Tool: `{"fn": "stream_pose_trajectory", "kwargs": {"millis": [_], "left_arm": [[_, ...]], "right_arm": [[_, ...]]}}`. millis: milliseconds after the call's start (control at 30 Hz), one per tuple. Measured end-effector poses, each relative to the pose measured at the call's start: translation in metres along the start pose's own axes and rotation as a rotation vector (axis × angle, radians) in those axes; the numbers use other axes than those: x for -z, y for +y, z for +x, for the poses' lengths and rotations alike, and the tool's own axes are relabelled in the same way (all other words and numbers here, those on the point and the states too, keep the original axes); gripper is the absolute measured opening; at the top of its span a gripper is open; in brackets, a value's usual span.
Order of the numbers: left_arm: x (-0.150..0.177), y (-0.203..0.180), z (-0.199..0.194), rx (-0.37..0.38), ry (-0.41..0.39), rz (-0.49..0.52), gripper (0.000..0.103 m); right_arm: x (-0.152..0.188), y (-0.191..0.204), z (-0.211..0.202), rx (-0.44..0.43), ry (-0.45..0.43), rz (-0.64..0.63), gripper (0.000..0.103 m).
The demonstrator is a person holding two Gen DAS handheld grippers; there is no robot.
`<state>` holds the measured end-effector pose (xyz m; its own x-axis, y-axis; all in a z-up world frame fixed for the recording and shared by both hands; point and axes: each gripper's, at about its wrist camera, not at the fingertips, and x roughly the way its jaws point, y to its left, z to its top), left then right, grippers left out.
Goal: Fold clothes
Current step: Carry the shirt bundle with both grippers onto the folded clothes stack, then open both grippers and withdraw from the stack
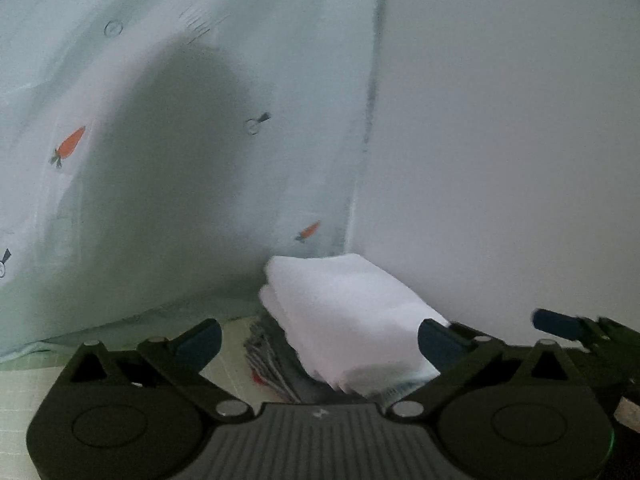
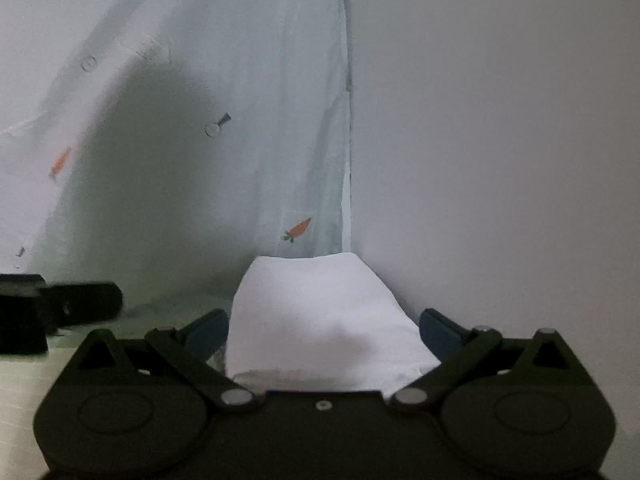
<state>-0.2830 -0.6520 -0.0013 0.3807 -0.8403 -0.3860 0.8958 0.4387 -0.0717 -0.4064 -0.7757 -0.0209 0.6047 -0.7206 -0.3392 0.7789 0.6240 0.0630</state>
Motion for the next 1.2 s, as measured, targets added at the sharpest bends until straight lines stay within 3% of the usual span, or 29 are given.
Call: {"fn": "stream_pose_trajectory", "kwargs": {"millis": [200, 567, 800, 1200], "left_arm": [[0.019, -0.015, -0.046, -0.014, 0.004, 0.054, 0.103], [0.057, -0.026, -0.094, -0.003, 0.074, 0.009, 0.103], [0.066, -0.024, -0.104, -0.025, 0.094, -0.013, 0.103], [0.068, -0.029, -0.107, -0.020, 0.099, 0.014, 0.103]], "right_arm": [[0.018, 0.002, -0.058, 0.042, 0.079, 0.036, 0.103], [0.060, -0.012, -0.128, 0.056, 0.187, 0.048, 0.103], [0.074, -0.018, -0.135, 0.062, 0.228, 0.047, 0.103], [0.075, -0.020, -0.138, 0.071, 0.218, 0.047, 0.103]]}}
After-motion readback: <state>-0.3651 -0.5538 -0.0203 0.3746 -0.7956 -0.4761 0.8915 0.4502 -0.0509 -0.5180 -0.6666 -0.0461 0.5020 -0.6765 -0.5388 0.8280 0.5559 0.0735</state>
